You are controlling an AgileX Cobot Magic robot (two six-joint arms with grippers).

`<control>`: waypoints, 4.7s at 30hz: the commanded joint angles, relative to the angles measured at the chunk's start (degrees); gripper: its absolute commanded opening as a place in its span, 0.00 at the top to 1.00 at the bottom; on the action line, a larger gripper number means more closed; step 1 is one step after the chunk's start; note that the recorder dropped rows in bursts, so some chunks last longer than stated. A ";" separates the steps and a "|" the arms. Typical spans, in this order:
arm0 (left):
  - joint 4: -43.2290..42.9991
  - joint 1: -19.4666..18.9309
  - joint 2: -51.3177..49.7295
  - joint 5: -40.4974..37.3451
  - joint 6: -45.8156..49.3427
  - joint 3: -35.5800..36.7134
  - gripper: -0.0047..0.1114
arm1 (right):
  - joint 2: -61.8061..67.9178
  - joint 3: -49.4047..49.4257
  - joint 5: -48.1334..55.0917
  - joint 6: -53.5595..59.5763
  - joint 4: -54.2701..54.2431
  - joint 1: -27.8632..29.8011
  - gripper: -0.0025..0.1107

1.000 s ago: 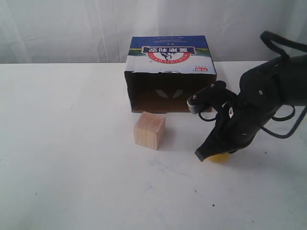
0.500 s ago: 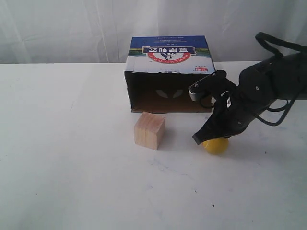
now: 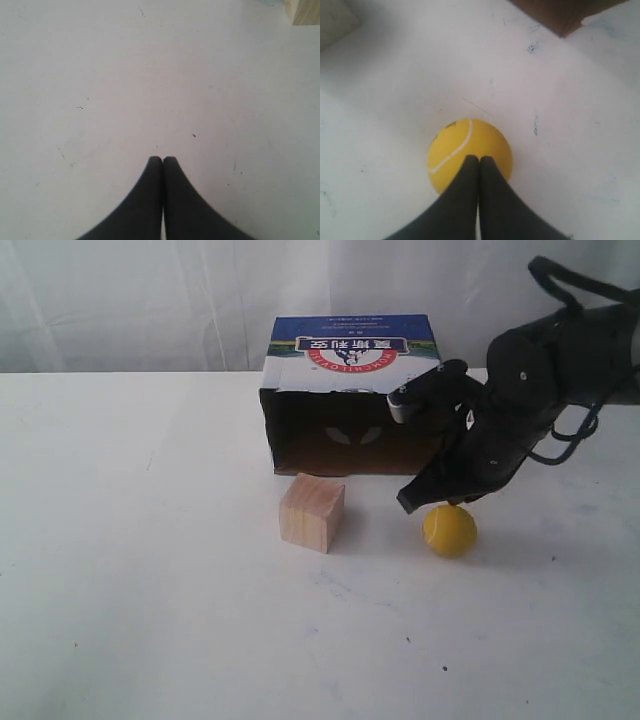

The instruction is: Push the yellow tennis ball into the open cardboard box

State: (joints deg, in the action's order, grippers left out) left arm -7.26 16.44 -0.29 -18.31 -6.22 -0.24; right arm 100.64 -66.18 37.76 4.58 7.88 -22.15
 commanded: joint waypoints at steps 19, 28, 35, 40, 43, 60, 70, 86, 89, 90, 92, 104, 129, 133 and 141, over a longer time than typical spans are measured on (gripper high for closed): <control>-0.13 0.29 0.29 -0.93 0.13 0.24 0.96 | -2.47 12.01 0.70 -0.32 0.25 -2.79 0.98; -0.13 0.29 0.29 -0.93 0.13 0.24 0.96 | 10.96 -8.49 -3.23 0.28 5.40 0.47 0.98; -0.13 0.29 0.29 -0.93 0.13 0.24 0.96 | -1.50 -15.94 7.89 -0.20 7.28 -3.04 0.98; -0.13 0.29 0.29 -0.93 0.13 0.24 0.96 | -6.63 -6.60 6.87 -2.75 4.74 -3.41 0.98; -0.13 0.29 0.29 -0.93 0.13 0.24 0.96 | -10.61 -0.41 2.55 -5.24 3.21 -3.41 0.98; -0.13 0.29 0.29 -0.93 0.13 0.24 0.96 | -34.16 30.80 -28.94 -12.56 -2.65 -1.89 0.98; -0.13 0.29 0.29 -0.93 0.13 0.24 0.96 | -42.43 44.93 -45.28 -12.56 -6.17 -1.12 0.98; -0.13 0.29 0.29 -0.93 0.13 0.24 0.96 | -76.67 60.77 -38.95 -12.28 -6.31 8.53 0.98; -0.13 0.29 0.29 -0.93 0.13 0.24 0.96 | -80.77 62.15 -39.13 -12.28 -9.22 8.53 0.98; -0.13 0.29 0.29 -0.93 0.13 0.24 0.96 | -81.75 62.61 -39.13 -12.28 -9.90 8.53 0.98; -0.13 0.29 0.29 -0.93 0.13 0.24 0.96 | -83.98 63.90 -39.02 -12.28 -10.64 8.53 0.98; -0.13 0.29 0.29 -0.93 0.13 0.24 0.96 | -93.69 66.18 -32.73 -12.28 -10.95 8.53 0.98; -0.13 0.29 0.29 -0.93 0.13 0.24 0.96 | -99.01 66.18 -31.36 -11.70 -10.46 8.53 0.98; -0.13 0.29 0.29 -0.93 0.13 0.24 0.96 | -99.01 66.18 -31.36 -5.39 -10.46 8.53 0.98; -0.13 0.29 0.29 -0.93 0.13 0.24 0.96 | -99.01 66.18 -31.36 -1.75 -10.46 8.53 0.98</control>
State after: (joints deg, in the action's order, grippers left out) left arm -7.26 16.44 -0.29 -18.31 -6.22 -0.24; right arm 1.99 -0.24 6.33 1.75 -2.72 -13.80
